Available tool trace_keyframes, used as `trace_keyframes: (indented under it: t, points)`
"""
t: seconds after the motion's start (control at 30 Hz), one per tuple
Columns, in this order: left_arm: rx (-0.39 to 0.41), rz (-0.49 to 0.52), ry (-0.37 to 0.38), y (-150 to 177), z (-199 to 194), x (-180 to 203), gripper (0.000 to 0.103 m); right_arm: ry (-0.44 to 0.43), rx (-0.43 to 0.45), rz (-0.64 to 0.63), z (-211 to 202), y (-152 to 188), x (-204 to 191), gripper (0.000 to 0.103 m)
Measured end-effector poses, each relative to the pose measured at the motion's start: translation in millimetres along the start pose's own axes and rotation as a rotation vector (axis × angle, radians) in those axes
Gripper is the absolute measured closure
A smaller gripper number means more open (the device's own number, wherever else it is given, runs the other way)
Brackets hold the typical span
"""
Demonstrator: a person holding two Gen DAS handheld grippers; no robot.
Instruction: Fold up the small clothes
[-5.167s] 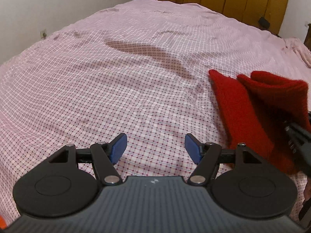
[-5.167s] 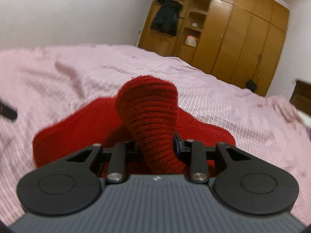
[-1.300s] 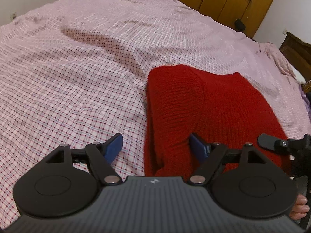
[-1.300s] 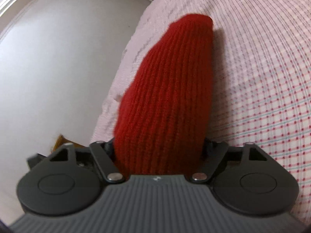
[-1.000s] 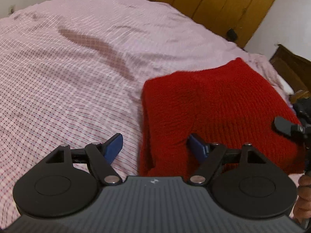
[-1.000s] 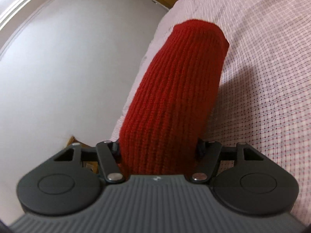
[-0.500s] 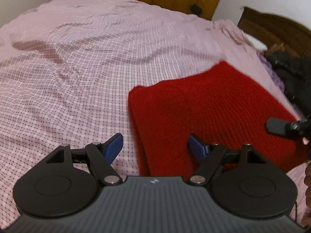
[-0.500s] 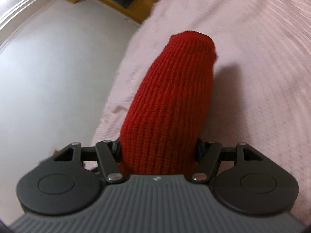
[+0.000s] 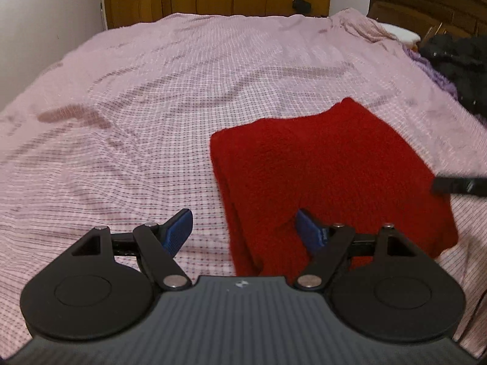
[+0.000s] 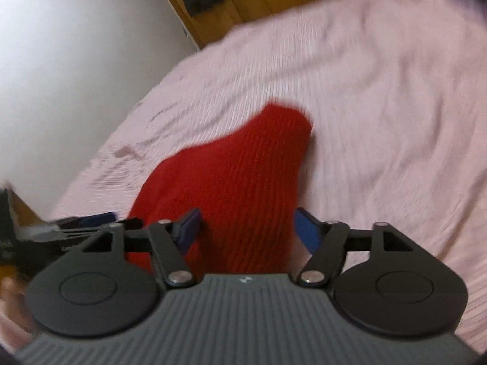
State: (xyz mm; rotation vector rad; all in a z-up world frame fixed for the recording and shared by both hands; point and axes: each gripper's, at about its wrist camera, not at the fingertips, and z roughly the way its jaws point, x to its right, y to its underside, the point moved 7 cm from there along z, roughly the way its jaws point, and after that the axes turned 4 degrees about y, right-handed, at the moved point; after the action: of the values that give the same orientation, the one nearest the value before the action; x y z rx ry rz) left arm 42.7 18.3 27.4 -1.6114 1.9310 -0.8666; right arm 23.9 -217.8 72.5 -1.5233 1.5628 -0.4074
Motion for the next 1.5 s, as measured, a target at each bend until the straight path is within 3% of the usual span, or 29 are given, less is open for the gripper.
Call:
trace_keyframes:
  t: [0.03,0.1,0.27,0.5,0.57,0.63,0.7,0.8,0.9,1.17,1.3,1.5]
  points:
    - [-0.001,0.008,-0.01,2,1,0,0.022,0.004,0.005,-0.019,-1,-2,0,0.056]
    - [-0.006,0.01,-0.019,4,2,0,0.022,-0.024,-0.029,-0.029,5,1,0,0.066]
    - [-0.017,0.015,-0.044,9,15,-6,0.018,-0.001,-0.059,-0.087,26,14,-9,0.068]
    - [-0.006,-0.05,-0.025,9,8,-12,0.016,0.023,-0.033,-0.078,12,19,-15,0.066]
    - [0.0,-0.064,-0.017,9,-2,-10,0.016,0.039,-0.029,-0.062,3,19,-14,0.062]
    - [0.002,-0.069,-0.009,11,-14,-6,0.017,0.055,-0.021,-0.06,-8,21,-17,0.042]
    - [0.005,-0.067,-0.002,13,-26,-2,0.016,0.074,-0.013,-0.082,-20,25,-22,0.031]
    - [-0.001,-0.07,-0.001,22,-37,3,0.015,0.114,-0.039,-0.124,-29,38,-29,0.029]
    - [-0.025,-0.072,0.011,34,-41,11,0.01,0.152,-0.078,-0.141,-30,54,-31,0.021]
    - [-0.149,-0.064,0.016,75,-9,33,0.01,0.263,-0.174,-0.172,-7,90,-22,0.021]
    - [-0.133,-0.042,-0.027,80,4,40,0.009,0.296,-0.199,-0.17,8,100,-16,0.02]
    - [-0.132,-0.071,-0.052,76,15,39,0.005,0.289,-0.202,-0.137,21,101,-15,0.008]
